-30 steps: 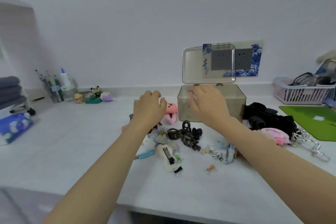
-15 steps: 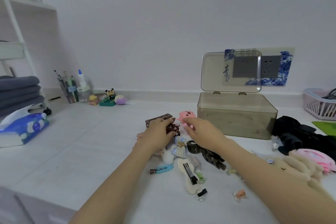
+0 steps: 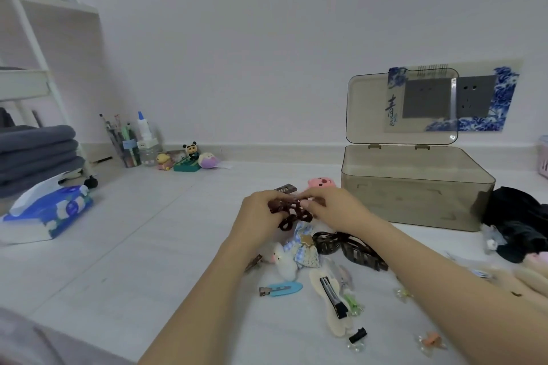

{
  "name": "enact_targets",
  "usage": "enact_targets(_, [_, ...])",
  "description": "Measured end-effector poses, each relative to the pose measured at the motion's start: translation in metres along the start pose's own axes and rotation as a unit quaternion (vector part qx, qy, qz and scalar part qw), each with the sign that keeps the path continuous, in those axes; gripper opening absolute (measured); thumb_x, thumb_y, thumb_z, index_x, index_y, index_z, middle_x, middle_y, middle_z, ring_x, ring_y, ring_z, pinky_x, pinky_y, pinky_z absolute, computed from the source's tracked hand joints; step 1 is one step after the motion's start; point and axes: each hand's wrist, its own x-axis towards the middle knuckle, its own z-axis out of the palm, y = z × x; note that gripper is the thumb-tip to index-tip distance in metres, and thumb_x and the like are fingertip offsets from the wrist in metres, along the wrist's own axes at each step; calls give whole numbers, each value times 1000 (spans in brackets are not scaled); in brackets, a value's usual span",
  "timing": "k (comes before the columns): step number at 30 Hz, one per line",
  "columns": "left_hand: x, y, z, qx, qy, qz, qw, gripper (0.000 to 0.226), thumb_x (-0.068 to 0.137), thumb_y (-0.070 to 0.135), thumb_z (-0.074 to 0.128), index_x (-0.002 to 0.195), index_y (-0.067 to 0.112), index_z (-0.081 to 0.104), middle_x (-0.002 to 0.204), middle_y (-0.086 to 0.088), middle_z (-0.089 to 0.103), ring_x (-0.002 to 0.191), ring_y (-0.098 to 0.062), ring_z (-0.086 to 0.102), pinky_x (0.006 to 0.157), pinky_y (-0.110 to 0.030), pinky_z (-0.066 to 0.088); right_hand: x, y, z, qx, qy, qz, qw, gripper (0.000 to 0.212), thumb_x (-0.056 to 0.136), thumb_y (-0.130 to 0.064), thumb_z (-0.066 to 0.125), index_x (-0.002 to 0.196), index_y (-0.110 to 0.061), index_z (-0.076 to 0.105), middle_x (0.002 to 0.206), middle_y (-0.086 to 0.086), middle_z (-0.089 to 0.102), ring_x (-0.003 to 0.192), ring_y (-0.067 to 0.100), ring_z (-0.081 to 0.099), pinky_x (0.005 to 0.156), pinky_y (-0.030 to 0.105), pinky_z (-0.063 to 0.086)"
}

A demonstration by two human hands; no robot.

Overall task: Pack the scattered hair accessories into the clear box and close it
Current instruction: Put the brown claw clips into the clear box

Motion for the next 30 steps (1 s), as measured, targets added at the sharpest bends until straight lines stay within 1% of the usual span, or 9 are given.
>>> enact_targets(3, [-1, 7, -4, -49, 18, 7, 999, 30, 81, -3, 63, 99, 18, 75, 81, 15, 63, 75, 12, 57, 65, 4, 41, 1, -2, -6, 77, 29, -3, 997, 24, 94, -25, 51, 113, -23, 65, 89, 9, 70, 66, 10, 55, 62, 17, 43])
enact_targets(7, [-3, 9, -1, -115, 20, -6, 993, 29, 80, -1, 65, 97, 21, 75, 91, 8, 71, 91, -8, 68, 84, -17, 53, -3, -5, -9, 206, -4, 11, 978, 28, 96, -22, 48, 121, -19, 59, 92, 7, 69, 66, 11, 64, 56, 11, 49])
enact_targets(9, [-4, 9, 3, -113, -1, -3, 994, 32, 81, -2, 64, 99, 22, 74, 96, 3, 72, 96, -14, 68, 91, -30, 54, -6, -3, -10, 191, -18, 15, 981, 28, 95, -27, 50, 121, -21, 58, 100, 7, 66, 69, 13, 66, 59, 14, 51])
enact_targets(14, [-6, 10, 1, -83, -125, -14, 989, 55, 80, -6, 43, 100, 37, 70, 99, 17, 68, 91, 3, 63, 84, -19, 51, -12, 9, -9, 77, -5, 24, 997, 20, 88, -34, 60, 106, -29, 66, 78, -7, 55, 73, 11, 55, 65, 21, 44])
enact_targets(16, [-2, 10, 1, -76, -80, -36, 993, 43, 84, 5, 42, 107, 26, 71, 120, 8, 64, 110, -7, 58, 95, -25, 44, -14, 12, -9, 79, -4, 28, 997, 25, 88, -33, 61, 111, -25, 65, 76, -14, 49, 68, 2, 48, 61, 16, 38])
enact_targets(18, [11, 5, 5, 52, -31, -39, 997, 41, 88, 20, 40, 118, 27, 66, 140, 1, 50, 133, -16, 39, 110, -36, 25, -15, 14, -9, 73, 2, 27, 997, 28, 88, -33, 60, 114, -24, 65, 79, -17, 48, 70, -3, 45, 62, 12, 35])
enact_targets(20, [22, -1, 8, 179, -63, -62, 980, 42, 96, 32, 33, 134, 35, 51, 153, -2, 32, 144, -21, 19, 116, -42, 9, -16, 13, -9, 73, 4, 28, 997, 29, 88, -33, 61, 115, -24, 64, 79, -18, 47, 71, -4, 44, 64, 10, 33])
enact_targets(24, [29, -8, 10, 133, -123, -68, 981, 54, 93, 48, 21, 129, 27, 54, 137, -6, 53, 133, -28, 39, 110, -46, 30, -25, 14, -14, 79, -9, 38, 996, 29, 86, -34, 63, 113, -25, 64, 74, -20, 43, 70, -4, 43, 65, 13, 35])
enact_targets(30, [3, 12, 10, 78, -170, -83, 979, 53, 101, 47, 20, 133, 17, 50, 143, -6, 44, 133, -24, 35, 113, -44, 25, -46, 17, -25, 95, -33, 53, 993, 23, 82, -36, 67, 104, -29, 63, 97, -15, 58, 94, 7, 53, 77, 19, 39])
